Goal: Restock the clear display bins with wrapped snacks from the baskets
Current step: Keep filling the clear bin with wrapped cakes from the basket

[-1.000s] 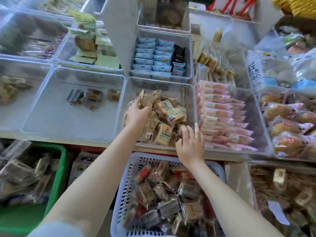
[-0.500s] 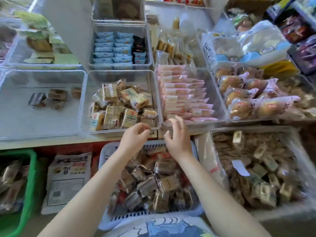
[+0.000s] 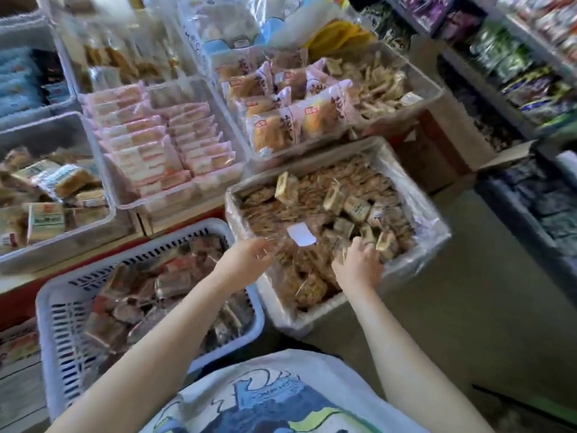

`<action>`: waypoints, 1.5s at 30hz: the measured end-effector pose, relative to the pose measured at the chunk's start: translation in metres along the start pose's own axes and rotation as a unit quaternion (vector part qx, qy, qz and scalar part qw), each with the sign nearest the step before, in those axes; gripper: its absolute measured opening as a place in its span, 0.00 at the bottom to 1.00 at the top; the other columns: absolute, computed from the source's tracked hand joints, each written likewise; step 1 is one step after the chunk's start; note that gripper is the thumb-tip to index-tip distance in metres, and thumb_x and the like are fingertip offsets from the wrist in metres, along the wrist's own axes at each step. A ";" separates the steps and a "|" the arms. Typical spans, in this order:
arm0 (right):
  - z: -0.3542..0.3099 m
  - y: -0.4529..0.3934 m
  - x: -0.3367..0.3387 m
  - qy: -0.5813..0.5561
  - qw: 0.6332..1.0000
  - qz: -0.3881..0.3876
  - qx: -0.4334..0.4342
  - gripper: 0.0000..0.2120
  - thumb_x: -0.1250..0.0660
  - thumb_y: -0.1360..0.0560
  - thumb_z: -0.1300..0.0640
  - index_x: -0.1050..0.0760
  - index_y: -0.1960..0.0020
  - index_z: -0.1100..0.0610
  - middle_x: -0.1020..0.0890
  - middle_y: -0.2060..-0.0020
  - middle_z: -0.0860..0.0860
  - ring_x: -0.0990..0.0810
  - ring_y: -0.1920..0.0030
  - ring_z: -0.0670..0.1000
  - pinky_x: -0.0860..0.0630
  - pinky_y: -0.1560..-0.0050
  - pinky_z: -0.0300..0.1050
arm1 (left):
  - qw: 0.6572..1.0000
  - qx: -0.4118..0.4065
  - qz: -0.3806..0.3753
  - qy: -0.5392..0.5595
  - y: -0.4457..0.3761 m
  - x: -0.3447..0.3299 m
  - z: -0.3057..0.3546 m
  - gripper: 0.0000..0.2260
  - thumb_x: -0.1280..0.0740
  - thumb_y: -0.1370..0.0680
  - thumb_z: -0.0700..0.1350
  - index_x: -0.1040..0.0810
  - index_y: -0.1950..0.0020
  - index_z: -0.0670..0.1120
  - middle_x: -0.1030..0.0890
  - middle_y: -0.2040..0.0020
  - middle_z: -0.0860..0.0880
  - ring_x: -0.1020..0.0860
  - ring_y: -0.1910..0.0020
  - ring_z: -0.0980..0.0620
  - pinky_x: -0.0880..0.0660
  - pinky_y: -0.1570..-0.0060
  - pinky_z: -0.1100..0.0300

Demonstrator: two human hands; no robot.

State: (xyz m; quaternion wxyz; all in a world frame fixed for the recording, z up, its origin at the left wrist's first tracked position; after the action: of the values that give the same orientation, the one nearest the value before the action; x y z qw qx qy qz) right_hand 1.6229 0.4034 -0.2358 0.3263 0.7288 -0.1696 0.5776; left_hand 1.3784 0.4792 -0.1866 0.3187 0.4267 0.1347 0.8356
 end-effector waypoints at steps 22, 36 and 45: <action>-0.206 0.062 0.078 -0.227 0.870 -0.073 0.431 0.39 0.26 0.29 0.56 0.39 0.22 0.44 0.23 0.37 0.45 0.30 0.36 0.51 0.33 0.34 0.57 | 0.875 0.018 0.161 0.456 0.020 0.093 -0.030 0.20 0.29 0.22 0.43 0.27 0.33 0.60 0.16 0.52 0.46 0.16 0.55 0.52 0.20 0.55 0.53; -0.478 0.124 -0.052 -0.108 0.885 -0.145 0.430 0.26 0.40 0.19 0.49 0.39 0.23 0.52 0.45 0.20 0.50 0.47 0.21 0.51 0.45 0.23 0.53 | 0.770 0.104 0.408 0.479 0.090 0.278 -0.290 0.10 0.30 0.25 0.39 0.21 0.47 0.51 0.19 0.46 0.43 0.17 0.53 0.48 0.18 0.58 0.56; -0.487 0.120 -0.071 0.002 0.880 -0.068 0.470 0.23 0.42 0.18 0.50 0.34 0.25 0.55 0.50 0.19 0.51 0.37 0.24 0.54 0.30 0.32 0.58 | 0.937 0.060 0.285 0.191 -0.018 0.322 -0.289 0.28 0.33 0.24 0.49 0.33 0.24 0.51 0.35 0.26 0.46 0.34 0.28 0.48 0.37 0.27 0.52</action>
State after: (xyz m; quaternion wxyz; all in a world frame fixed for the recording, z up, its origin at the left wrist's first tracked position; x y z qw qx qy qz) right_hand 1.1725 0.6332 -0.2117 -0.0162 0.8049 0.1723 0.5676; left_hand 1.0155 0.7150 -0.1672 0.0093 0.2980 0.1153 0.9475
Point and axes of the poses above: each hand's wrist, its own y-axis away from the middle knuckle, its own x-axis out of the back of the hand, z = x × y, the point moved 5 cm from there along -y, towards the middle knuckle
